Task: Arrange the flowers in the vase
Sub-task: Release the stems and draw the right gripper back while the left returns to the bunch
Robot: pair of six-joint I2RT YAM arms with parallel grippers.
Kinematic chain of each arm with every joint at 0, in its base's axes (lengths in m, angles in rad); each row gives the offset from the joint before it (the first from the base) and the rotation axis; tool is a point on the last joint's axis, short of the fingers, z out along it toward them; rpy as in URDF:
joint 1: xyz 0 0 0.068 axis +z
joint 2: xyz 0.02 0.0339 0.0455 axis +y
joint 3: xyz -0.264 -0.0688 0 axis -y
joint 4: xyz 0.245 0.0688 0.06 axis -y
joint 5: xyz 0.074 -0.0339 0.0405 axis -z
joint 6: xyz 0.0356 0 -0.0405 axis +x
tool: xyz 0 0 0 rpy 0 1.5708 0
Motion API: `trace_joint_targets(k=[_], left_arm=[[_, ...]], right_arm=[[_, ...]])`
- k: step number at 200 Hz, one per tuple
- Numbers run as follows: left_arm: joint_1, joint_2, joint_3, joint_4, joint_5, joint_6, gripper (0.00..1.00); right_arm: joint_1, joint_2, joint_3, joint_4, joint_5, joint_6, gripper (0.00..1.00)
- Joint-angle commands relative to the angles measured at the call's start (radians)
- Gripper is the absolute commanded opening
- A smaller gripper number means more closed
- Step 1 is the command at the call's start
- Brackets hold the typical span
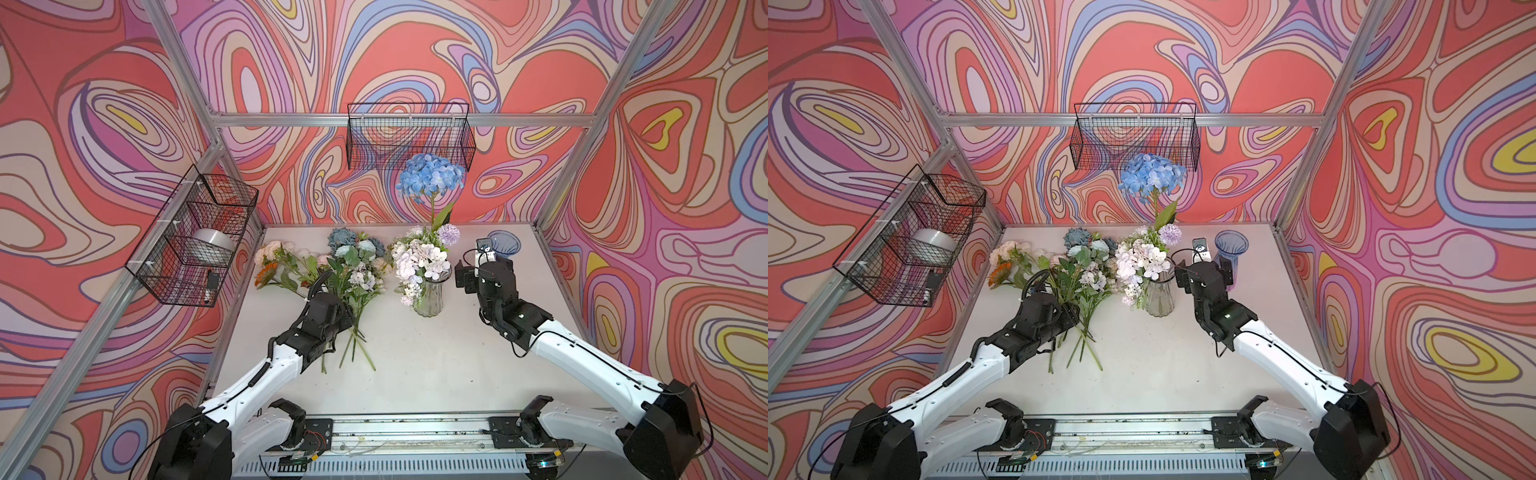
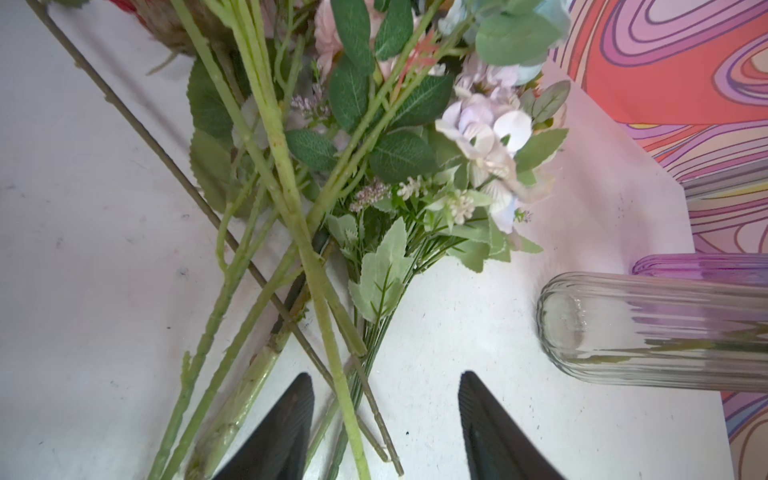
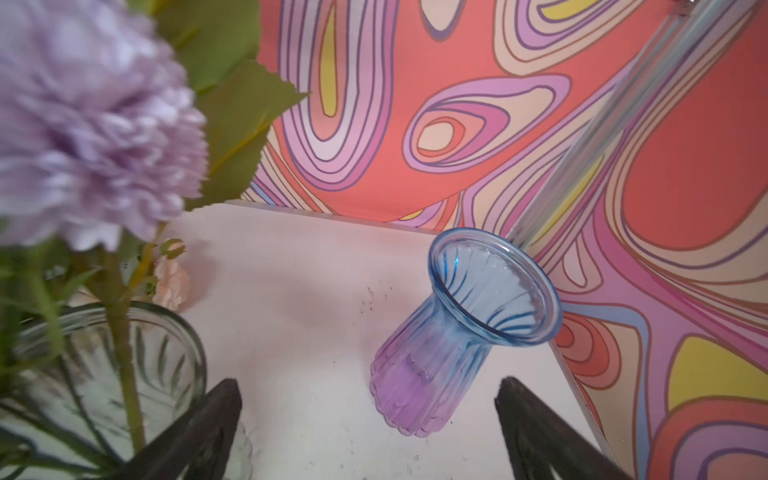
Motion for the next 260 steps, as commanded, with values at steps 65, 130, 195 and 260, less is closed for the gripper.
trace_joint_targets(k=[65,130,195,260], left_arm=[[-0.007,0.053,-0.009,0.123,-0.195,0.006,0.49],[-0.004,0.167,0.008,0.208,-0.147,-0.017,0.36],[0.005,0.040,-0.002,0.083,-0.226,-0.010,0.00],[0.008,-0.089,0.053,0.070,-0.201,0.114,0.00]], right_arm=[[-0.010,0.016,-0.024,0.039,0.040,0.045,0.98],[-0.010,-0.028,-0.035,0.039,0.046,0.060,0.98],[-0.010,-0.023,-0.030,0.051,0.008,0.078,0.98],[-0.010,0.007,-0.003,0.064,-0.014,0.070,0.98]])
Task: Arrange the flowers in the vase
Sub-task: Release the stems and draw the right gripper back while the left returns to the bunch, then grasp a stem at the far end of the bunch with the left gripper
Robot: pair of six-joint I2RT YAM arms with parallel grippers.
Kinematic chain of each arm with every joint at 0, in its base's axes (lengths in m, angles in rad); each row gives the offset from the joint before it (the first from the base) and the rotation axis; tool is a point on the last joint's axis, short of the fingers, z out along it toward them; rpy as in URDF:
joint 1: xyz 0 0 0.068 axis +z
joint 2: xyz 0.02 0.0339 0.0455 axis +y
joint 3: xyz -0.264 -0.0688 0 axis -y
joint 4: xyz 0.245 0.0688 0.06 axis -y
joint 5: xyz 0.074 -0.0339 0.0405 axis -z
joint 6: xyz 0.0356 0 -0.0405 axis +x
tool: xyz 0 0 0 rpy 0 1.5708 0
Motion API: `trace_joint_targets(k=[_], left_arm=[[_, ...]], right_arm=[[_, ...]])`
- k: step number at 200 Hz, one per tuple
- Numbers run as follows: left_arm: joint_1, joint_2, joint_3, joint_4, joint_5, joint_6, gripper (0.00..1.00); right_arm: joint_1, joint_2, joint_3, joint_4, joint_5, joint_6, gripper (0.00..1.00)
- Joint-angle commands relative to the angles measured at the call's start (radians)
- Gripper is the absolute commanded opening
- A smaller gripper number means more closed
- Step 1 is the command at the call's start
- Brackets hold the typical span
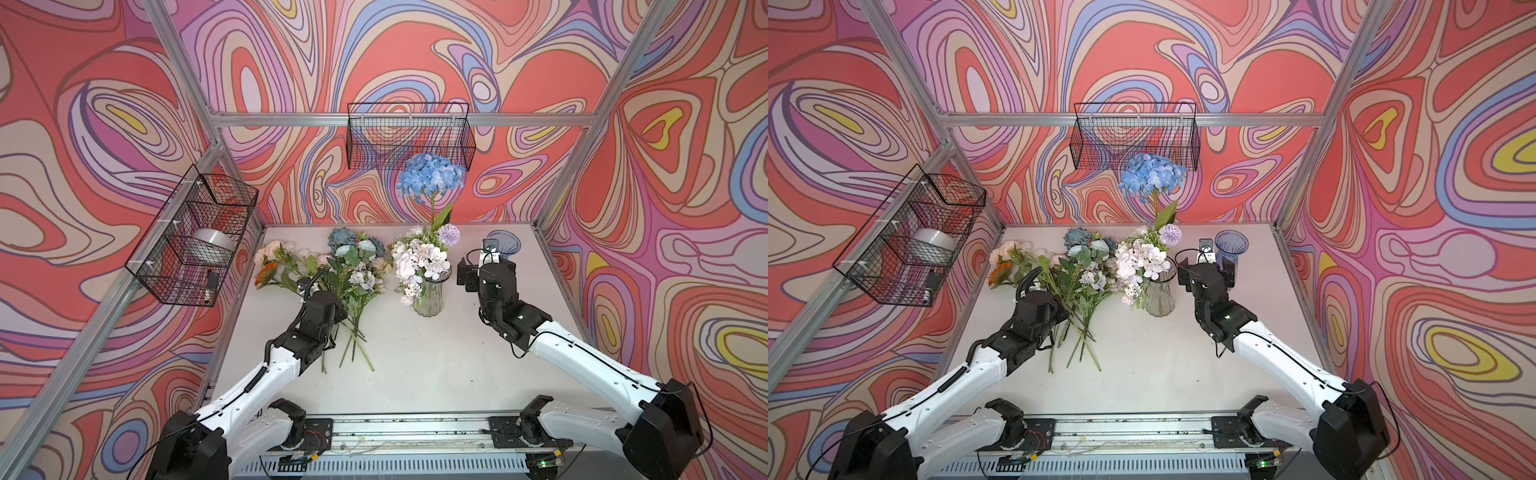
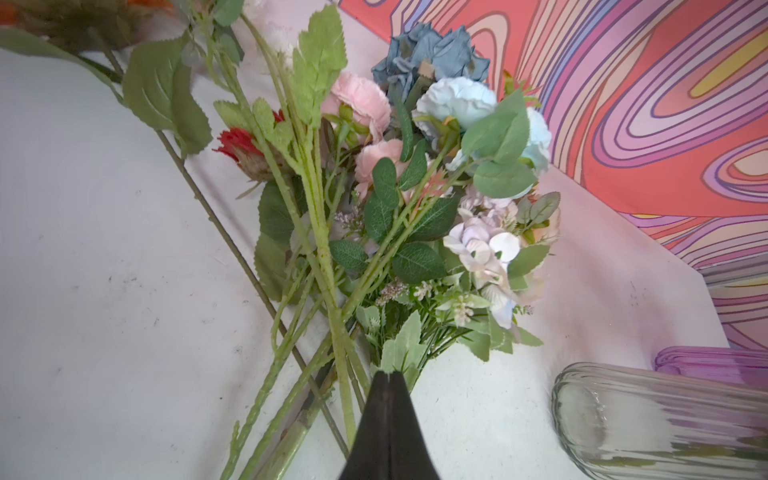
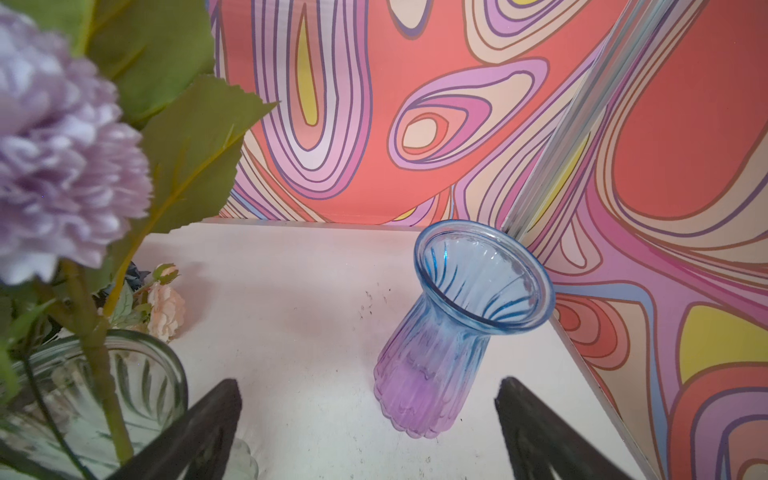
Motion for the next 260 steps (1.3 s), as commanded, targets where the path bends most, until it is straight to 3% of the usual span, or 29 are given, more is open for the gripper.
trace_joint_targets(k=[1,33,65,89,106,120,206,260], left_arm=[[0.004,-0.018,0.046,-0.017,0.018,0.057,0.00],[0.027,0.004,0.076,-0.039,-0.066,0.109,0.00],[0.218,0.082,0.102,-0.016,0.087,0.079,0.05],[0.321,0.118,0.079,0.101,0.189,0.025,0.22],[0.355,0.142,0.075,0.167,0.223,-0.001,0.36],[0.366,0.168,0.094,0.179,0.235,-0.005,0.42],[0.461,0.262,0.085,0.234,0.372,-0.062,0.39],[0.473,0.387,0.081,0.337,0.465,-0.107,0.38]], right_arm=[[-0.005,0.015,0.019,0.016,-0.014,0.006,0.98],[-0.005,0.020,0.028,0.004,-0.028,0.003,0.98],[-0.004,0.026,0.034,-0.002,-0.043,-0.006,0.98],[-0.005,0.027,0.034,-0.004,-0.051,-0.009,0.98],[-0.005,0.029,0.032,-0.004,-0.053,-0.009,0.98],[-0.006,0.030,0.034,-0.011,-0.054,-0.011,0.98],[-0.005,0.008,0.023,-0.007,-0.046,-0.017,0.98],[-0.005,0.005,0.020,-0.010,-0.046,-0.006,0.98]])
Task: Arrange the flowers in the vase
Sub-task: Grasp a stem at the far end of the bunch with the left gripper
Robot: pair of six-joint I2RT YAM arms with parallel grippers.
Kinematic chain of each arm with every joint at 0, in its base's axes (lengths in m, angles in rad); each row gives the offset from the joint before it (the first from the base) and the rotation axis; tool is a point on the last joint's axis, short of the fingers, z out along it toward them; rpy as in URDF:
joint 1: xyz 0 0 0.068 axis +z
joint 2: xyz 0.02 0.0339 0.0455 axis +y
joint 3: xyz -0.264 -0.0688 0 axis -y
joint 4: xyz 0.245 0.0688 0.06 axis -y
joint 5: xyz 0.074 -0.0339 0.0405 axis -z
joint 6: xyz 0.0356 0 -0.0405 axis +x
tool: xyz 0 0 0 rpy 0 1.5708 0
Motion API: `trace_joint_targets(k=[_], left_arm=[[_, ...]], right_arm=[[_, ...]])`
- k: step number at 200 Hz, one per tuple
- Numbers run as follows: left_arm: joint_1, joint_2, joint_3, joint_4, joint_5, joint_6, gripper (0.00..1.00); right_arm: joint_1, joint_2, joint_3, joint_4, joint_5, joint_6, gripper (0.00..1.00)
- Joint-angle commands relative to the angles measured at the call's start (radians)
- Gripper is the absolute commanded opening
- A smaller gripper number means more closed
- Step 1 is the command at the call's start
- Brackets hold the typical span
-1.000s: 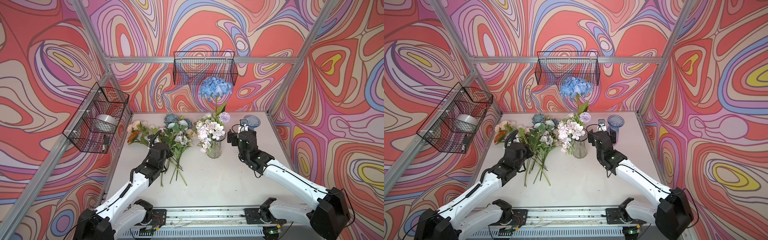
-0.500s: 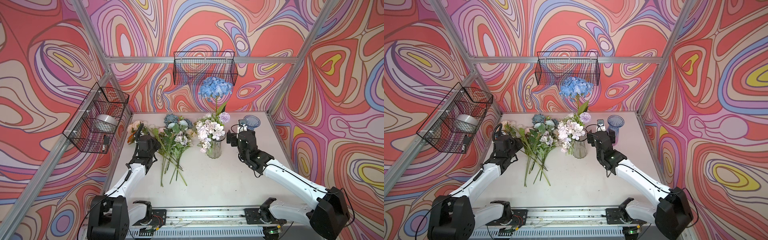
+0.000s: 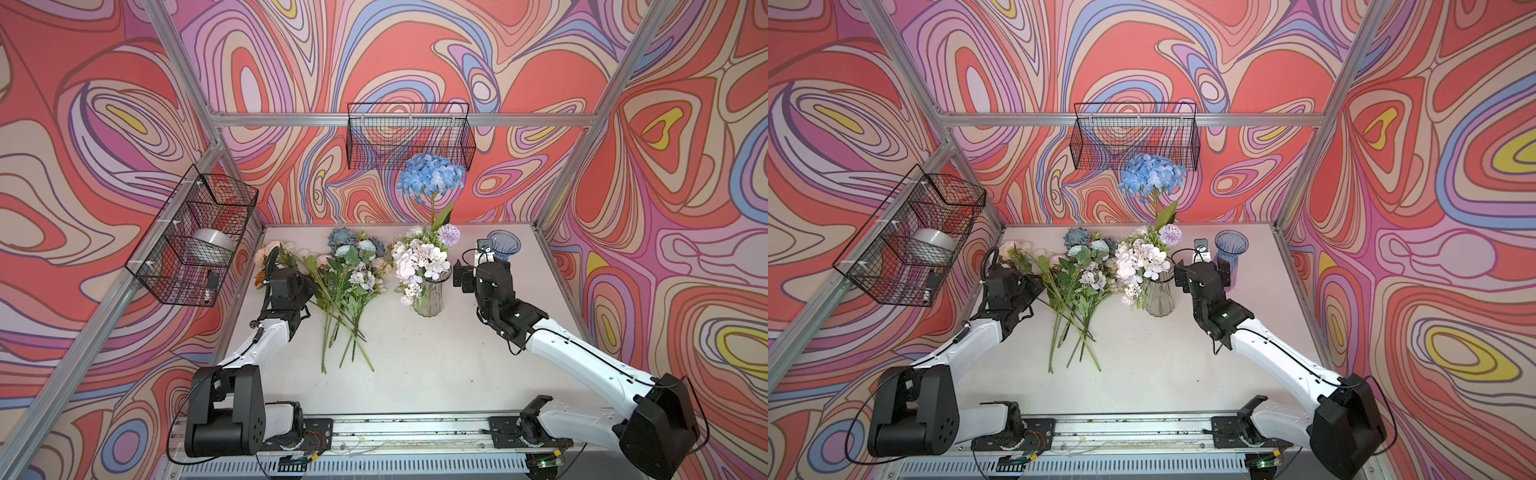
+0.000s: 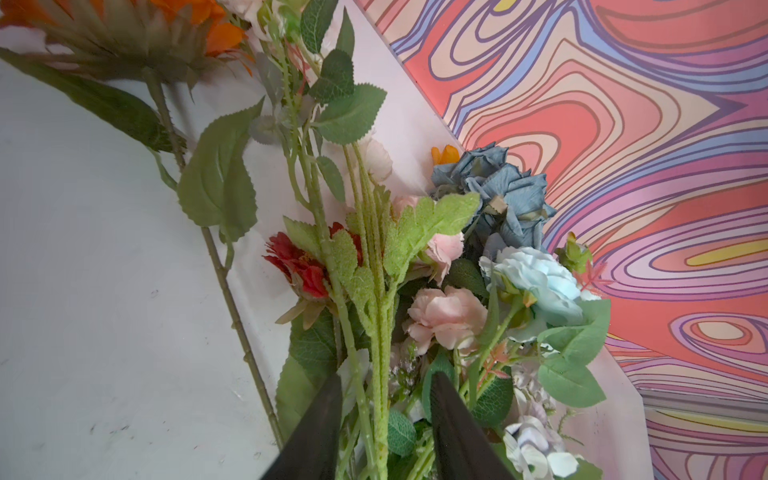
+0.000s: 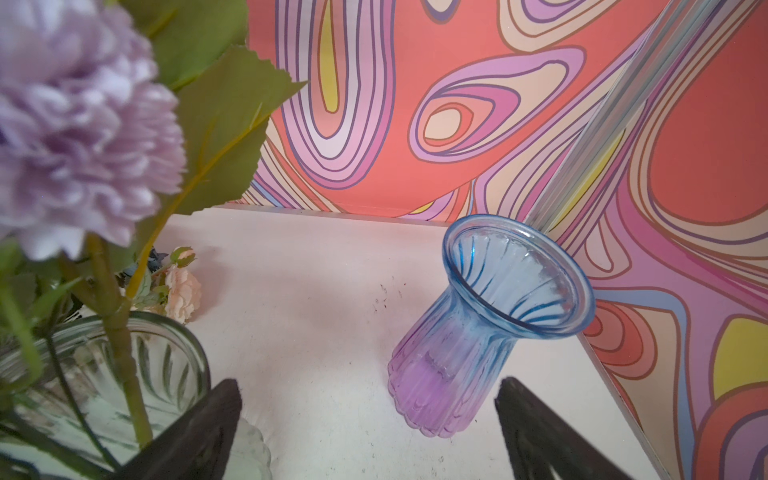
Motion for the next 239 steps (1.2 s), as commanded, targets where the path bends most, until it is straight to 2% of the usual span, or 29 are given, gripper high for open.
trace_joint_targets(k=[1,79,130,159,195,206,231,239], left_arm=[[0.006,0.055,-0.006,0.074,0.067,-0.038,0.38],[0.006,0.167,-0.042,0.164,0.119,-0.081,0.28],[0.006,0.168,-0.059,0.148,0.085,-0.060,0.20],[0.006,0.194,-0.041,0.145,0.051,-0.041,0.20],[0.006,0.256,-0.005,0.163,0.059,-0.038,0.21],[0.006,0.266,-0.004,0.177,0.063,-0.046,0.18],[0.006,0.259,-0.014,0.189,0.073,-0.050,0.02],[0.006,0.245,-0.023,0.187,0.071,-0.049,0.00]], right_arm=[[-0.005,-0.018,0.011,-0.002,0.002,0.002,0.98],[-0.005,-0.029,0.006,-0.008,0.013,0.004,0.98],[-0.005,-0.017,0.012,-0.004,0.014,0.004,0.98],[-0.005,-0.015,0.012,-0.005,0.016,0.003,0.98],[-0.005,-0.021,0.013,-0.014,0.019,0.002,0.98],[-0.005,-0.024,0.013,-0.016,0.020,0.004,0.98],[-0.005,-0.032,0.013,-0.019,0.020,0.005,0.98],[-0.005,-0.032,0.013,-0.018,0.020,0.006,0.98]])
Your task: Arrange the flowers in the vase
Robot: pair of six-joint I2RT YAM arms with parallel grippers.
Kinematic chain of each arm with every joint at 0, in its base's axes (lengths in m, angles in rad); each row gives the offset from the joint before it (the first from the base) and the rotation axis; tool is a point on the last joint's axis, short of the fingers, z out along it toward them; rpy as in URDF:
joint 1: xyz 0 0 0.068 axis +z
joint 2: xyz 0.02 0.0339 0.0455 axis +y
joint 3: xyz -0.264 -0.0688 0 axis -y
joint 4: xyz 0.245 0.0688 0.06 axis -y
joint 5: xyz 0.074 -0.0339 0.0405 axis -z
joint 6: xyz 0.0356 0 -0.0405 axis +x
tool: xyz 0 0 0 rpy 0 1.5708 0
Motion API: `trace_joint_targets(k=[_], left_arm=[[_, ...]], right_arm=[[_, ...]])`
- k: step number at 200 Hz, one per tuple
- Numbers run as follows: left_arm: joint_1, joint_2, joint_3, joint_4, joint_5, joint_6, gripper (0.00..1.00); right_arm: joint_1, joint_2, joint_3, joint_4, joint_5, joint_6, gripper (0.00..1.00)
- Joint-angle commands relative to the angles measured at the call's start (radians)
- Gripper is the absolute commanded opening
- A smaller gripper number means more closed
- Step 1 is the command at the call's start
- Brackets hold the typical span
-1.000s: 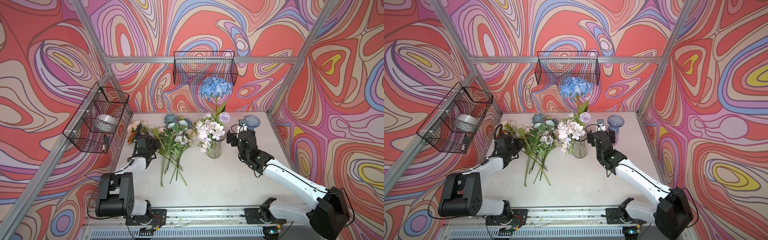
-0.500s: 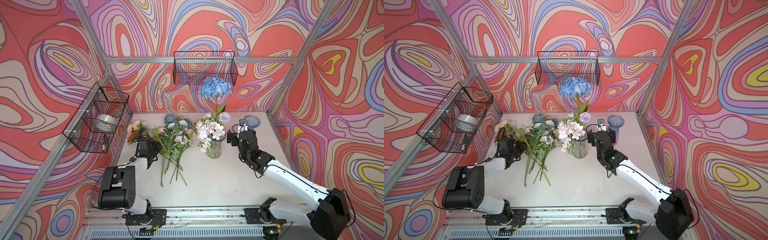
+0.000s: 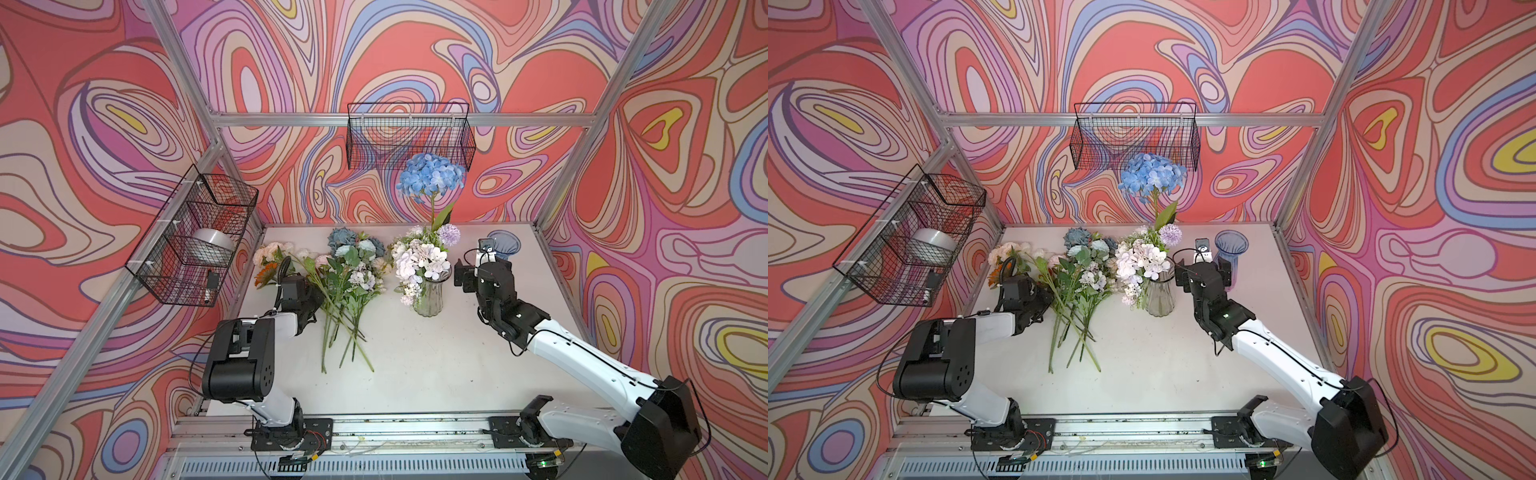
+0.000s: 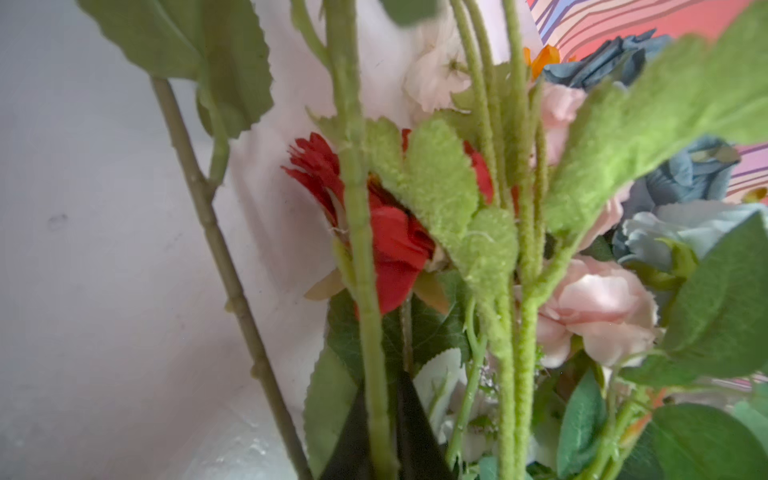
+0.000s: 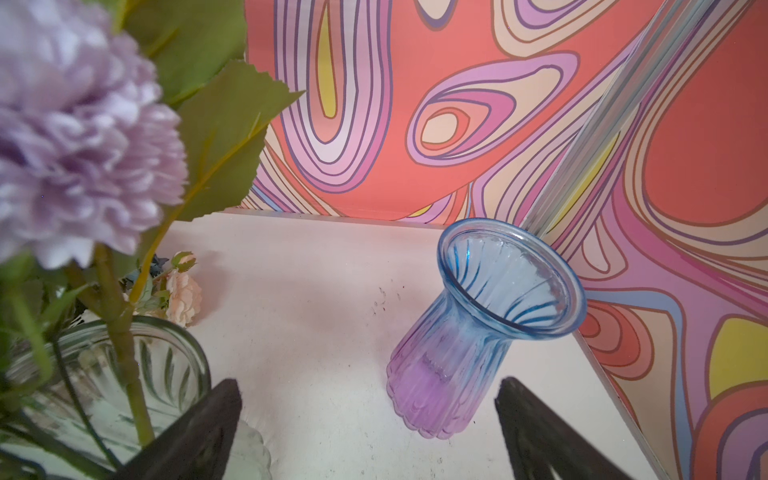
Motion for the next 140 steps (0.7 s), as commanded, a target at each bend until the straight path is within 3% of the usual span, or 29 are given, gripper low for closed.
trace_joint_targets(k=[1,70,119,140], left_arm=[[0.004,-0.016,0.007,0.038,-0.006,-0.002,0.00],[-0.020,-0.288,-0.134,-0.105,-0.098,0.041,0.00],[-0.159,-0.542,-0.125,-0.262,-0.293,0.125,0.00],[-0.208,-0.587,-0.091,-0.274,-0.319,0.151,0.00]], right_arm=[[-0.005,-0.019,0.013,-0.014,0.017,0.006,0.98],[-0.005,0.009,0.027,0.008,-0.003,0.015,0.98],[-0.005,-0.004,0.030,0.014,-0.015,0.027,0.98],[-0.005,-0.011,0.032,0.018,-0.017,0.031,0.98]])
